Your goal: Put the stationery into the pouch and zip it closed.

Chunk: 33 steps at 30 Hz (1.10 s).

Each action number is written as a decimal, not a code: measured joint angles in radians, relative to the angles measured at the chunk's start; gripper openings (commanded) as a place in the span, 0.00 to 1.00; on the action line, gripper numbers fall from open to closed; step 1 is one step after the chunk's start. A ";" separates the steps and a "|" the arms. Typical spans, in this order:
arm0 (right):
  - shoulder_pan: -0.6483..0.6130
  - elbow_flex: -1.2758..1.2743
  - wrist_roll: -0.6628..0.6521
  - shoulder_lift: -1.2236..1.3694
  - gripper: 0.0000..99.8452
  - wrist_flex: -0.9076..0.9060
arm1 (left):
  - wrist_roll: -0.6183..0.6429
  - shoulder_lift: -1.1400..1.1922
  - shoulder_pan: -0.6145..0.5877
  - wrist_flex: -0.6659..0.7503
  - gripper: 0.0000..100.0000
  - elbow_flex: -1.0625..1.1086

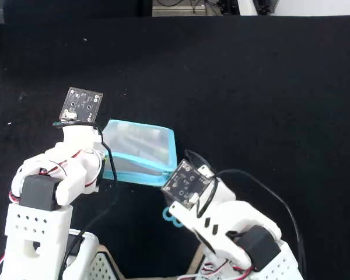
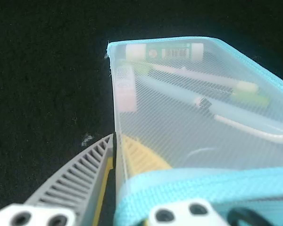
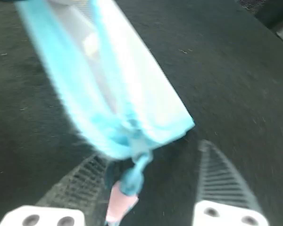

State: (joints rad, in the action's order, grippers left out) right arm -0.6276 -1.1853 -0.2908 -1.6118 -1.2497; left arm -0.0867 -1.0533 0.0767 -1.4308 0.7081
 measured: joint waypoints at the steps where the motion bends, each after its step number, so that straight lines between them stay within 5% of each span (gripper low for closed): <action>1: 0.026 0.003 0.000 0.000 0.02 0.002 | 0.000 0.000 0.000 0.000 0.04 0.000; 8: 0.152 0.091 -0.031 0.003 0.01 -0.031 | 0.000 0.000 0.000 0.000 0.04 0.000; 22: 0.155 0.198 -0.066 0.021 0.01 -0.023 | 0.003 0.000 0.000 0.000 0.04 0.000; 33: -0.048 0.322 0.008 0.222 0.01 0.049 | 0.005 0.000 -0.008 0.014 0.03 0.000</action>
State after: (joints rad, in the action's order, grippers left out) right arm -0.6751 -0.8631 -0.2831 -1.3894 -1.2006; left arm -0.0821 -1.0533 0.0690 -1.4170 0.7081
